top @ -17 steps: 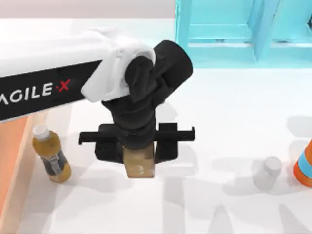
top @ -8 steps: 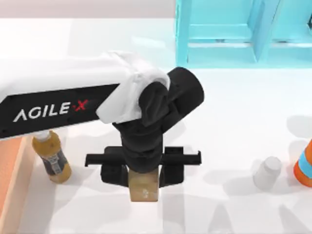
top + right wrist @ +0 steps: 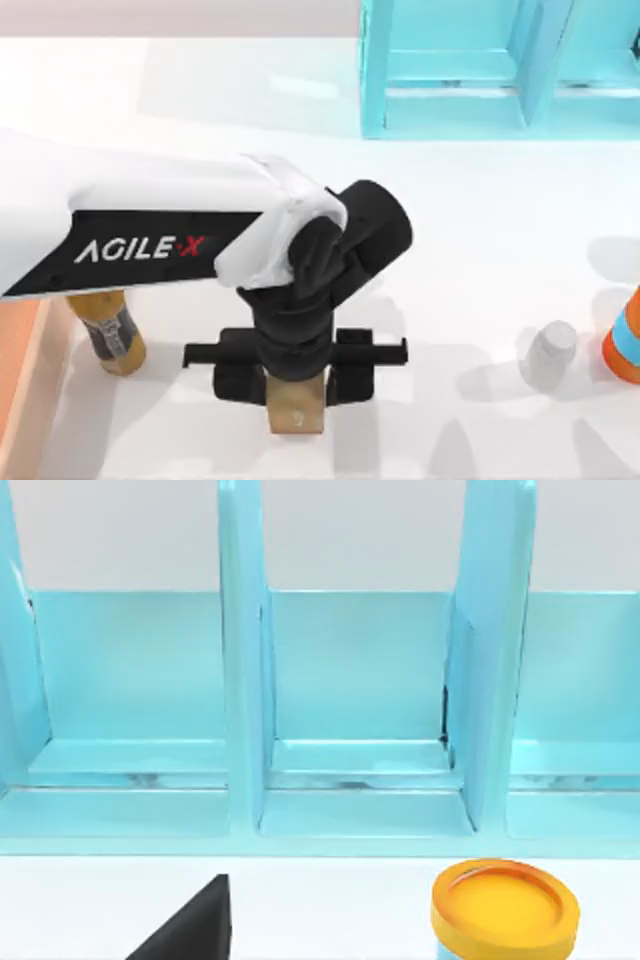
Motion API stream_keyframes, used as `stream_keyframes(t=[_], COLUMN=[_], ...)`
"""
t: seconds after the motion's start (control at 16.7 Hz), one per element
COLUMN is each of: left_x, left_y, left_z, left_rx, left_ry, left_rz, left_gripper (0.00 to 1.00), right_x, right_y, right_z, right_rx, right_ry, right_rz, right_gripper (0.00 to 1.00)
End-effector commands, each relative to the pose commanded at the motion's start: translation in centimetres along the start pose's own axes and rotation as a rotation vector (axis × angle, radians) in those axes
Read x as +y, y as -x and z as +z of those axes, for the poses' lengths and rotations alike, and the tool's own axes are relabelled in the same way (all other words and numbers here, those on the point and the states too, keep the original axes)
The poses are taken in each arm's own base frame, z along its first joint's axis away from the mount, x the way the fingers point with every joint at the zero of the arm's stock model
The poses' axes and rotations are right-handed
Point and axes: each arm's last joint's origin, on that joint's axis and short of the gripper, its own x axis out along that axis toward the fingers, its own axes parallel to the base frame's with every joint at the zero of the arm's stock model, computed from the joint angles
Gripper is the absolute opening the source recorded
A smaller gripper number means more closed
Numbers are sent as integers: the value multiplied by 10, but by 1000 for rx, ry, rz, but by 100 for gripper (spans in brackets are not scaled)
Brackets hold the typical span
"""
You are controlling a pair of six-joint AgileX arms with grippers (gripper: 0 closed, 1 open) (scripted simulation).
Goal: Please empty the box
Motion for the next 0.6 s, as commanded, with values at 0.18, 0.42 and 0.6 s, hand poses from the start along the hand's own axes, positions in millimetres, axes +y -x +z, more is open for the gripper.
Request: stream_keyframes(t=[0.18,0.42,0.6], left_x=[0,0,0], left_y=[0,0,0], left_z=[0,0,0], left_rx=[0,0,0], left_ry=[0,0,0], left_rz=[0,0,0], left_gripper=[8,38,60], right_x=[0,0,0], right_y=[0,0,0], right_z=[0,0,0], right_rx=[0,0,0], right_ry=[0,0,0], right_rz=[0,0,0], right_gripper=[100,100,100])
